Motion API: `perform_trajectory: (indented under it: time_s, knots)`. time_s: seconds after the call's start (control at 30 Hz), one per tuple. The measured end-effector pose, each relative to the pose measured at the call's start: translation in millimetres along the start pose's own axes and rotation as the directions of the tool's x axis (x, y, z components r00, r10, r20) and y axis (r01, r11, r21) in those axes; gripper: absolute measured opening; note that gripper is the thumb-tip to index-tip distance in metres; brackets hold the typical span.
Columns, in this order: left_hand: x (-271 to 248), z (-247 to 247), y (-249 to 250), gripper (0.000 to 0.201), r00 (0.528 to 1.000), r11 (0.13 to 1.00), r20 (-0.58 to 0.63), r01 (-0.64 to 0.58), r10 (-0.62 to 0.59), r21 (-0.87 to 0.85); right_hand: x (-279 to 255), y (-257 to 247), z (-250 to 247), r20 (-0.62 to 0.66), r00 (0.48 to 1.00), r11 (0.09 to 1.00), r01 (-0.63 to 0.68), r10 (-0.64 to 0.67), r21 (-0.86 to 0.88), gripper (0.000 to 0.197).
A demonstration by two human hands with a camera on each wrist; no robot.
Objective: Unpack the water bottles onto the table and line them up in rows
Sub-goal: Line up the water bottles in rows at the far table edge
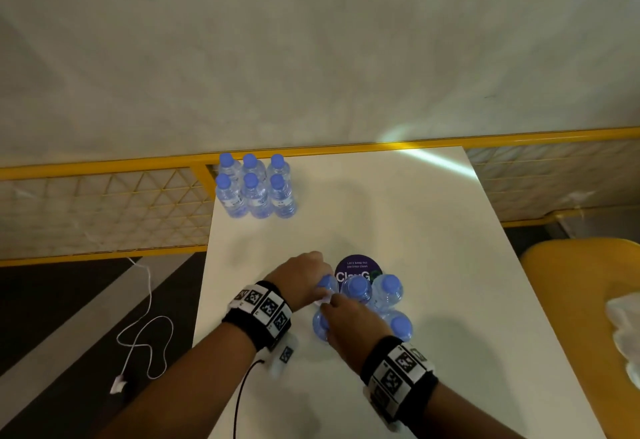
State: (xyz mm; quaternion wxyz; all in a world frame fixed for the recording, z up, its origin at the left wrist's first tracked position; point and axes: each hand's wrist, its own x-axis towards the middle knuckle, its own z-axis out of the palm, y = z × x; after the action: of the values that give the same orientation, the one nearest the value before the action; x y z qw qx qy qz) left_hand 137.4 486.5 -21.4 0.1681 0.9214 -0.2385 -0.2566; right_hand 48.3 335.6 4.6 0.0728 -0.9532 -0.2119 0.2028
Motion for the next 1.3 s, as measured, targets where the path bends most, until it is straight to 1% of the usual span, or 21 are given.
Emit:
perform_trajectory:
  time_s: [0.13, 0.23, 0.3, 0.37, 0.43, 0.5, 0.57, 0.63, 0.77, 0.83, 0.87, 0.93, 1.17, 1.3]
  knots:
    - [7.1, -18.9, -3.8, 0.024, 0.998, 1.0, -0.057, -0.001, 0.002, 0.015, 2.3, -0.4, 4.0, 0.008, 1.0, 0.998, 0.0, 0.0, 0.07, 0.019]
    - [23.2, -48.5, -12.9, 0.025, 0.992, 0.999, -0.126, -0.027, 0.032, 0.041, 6.3, 0.7, 3.0, -0.003, 0.999, 0.987, -0.033, 0.034, 0.154, 0.018]
    - [37.6, -71.9, -20.6, 0.024, 0.983, 0.998, -0.179, -0.044, 0.05, 0.039, 12.4, 2.2, 0.2, -0.001, 0.999, 0.981, -0.034, 0.035, 0.19, 0.02]
    - [55.4, -96.1, -29.3, 0.025, 0.972, 0.999, -0.231, -0.036, 0.043, 0.035, 20.2, 3.8, -7.6, -0.009, 0.999, 0.975, -0.037, 0.04, 0.218, 0.02]
    - [75.7, -118.8, -39.3, 0.026, 0.967, 0.999, -0.253, -0.018, 0.025, 0.032, 31.4, 6.8, -20.9, -0.04, 0.999, 0.97, -0.025, 0.035, 0.243, 0.021]
    - [96.0, -137.1, -49.6, 0.028, 0.968, 0.999, -0.25, 0.009, 0.002, 0.044, 47.9, 11.8, -38.5, -0.054, 0.998, 0.962, -0.007, 0.023, 0.273, 0.021]
    - [115.0, -151.1, -59.1, 0.028, 0.966, 0.995, -0.255, 0.055, -0.032, 0.084, 70.0, 19.1, -57.0, -0.066, 0.997, 0.949, -0.004, 0.026, 0.316, 0.02]
    - [131.0, -159.6, -68.1, 0.024, 0.96, 0.981, -0.267, 0.127, -0.085, 0.143, 94.2, 27.0, -72.6, -0.105, 0.993, 0.941, -0.016, 0.054, 0.339, 0.02]
    - [154.0, -164.2, -86.6, 0.02, 0.956, 0.965, -0.257, 0.189, -0.139, 0.182, 144.1, 39.3, -96.0, -0.149, 0.985, 0.944, -0.037, 0.09, 0.328, 0.02]
    - [162.6, -162.5, -95.2, 0.031, 0.957, 0.959, -0.241, 0.209, -0.162, 0.189, 170.2, 45.3, -103.1, -0.166, 0.978, 0.943, -0.064, 0.124, 0.326, 0.02]
    - [165.4, -161.7, -98.0, 0.03, 0.958, 0.957, -0.225, 0.221, -0.178, 0.186, 182.9, 48.5, -105.2, -0.167, 0.976, 0.942, -0.083, 0.143, 0.326, 0.02]
    - [170.3, -158.7, -103.8, 0.021, 0.956, 0.952, -0.215, 0.243, -0.201, 0.188, 205.3, 52.9, -107.1, -0.158, 0.973, 0.94, -0.109, 0.168, 0.325, 0.023]
    - [186.5, -145.8, -123.8, 0.013, 0.96, 0.95, -0.231, 0.209, -0.155, 0.23, 253.4, 57.0, -102.1, -0.124, 0.986, 0.984, -0.088, 0.107, 0.153, 0.029]
    - [189.3, -147.7, -125.0, 0.018, 0.959, 0.955, -0.247, 0.193, -0.136, 0.224, 269.4, 60.0, -100.1, -0.142, 0.983, 0.985, -0.094, 0.115, 0.144, 0.031]
